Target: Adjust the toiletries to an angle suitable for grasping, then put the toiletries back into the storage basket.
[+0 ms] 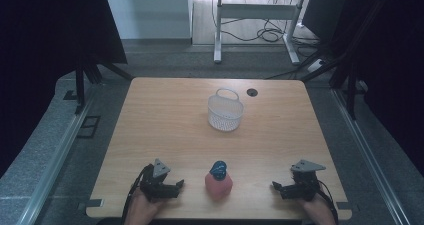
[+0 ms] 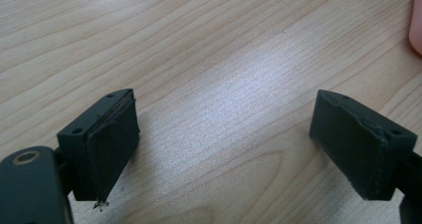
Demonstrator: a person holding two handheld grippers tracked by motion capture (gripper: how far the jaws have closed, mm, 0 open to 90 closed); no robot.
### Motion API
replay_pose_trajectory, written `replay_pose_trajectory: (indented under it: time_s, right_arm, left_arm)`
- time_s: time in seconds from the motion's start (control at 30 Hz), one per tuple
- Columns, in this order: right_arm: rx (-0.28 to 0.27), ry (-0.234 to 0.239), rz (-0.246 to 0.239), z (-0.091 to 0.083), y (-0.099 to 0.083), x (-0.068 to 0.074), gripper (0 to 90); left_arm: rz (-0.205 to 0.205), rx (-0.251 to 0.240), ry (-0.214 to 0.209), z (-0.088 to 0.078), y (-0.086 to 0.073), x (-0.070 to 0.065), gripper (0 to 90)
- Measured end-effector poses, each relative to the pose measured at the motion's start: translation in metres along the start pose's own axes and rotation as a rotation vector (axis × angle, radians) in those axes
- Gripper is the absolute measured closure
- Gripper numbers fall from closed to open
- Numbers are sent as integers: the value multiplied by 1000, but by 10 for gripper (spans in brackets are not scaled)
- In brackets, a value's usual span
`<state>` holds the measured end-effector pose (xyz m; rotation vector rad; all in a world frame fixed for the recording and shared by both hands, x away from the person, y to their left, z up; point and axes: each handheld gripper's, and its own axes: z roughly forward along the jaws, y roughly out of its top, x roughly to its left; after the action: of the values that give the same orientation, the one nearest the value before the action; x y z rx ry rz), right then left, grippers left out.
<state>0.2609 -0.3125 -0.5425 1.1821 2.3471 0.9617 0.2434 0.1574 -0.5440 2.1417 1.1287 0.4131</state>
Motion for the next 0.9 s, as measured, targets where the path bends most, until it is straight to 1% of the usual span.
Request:
replay_pose_trajectory:
  time_s: [0.9]
  right_arm:
    - [1,4,-4,0,0,0,0]
  left_arm:
    - [-9,-2,4,0,0,-1,116]
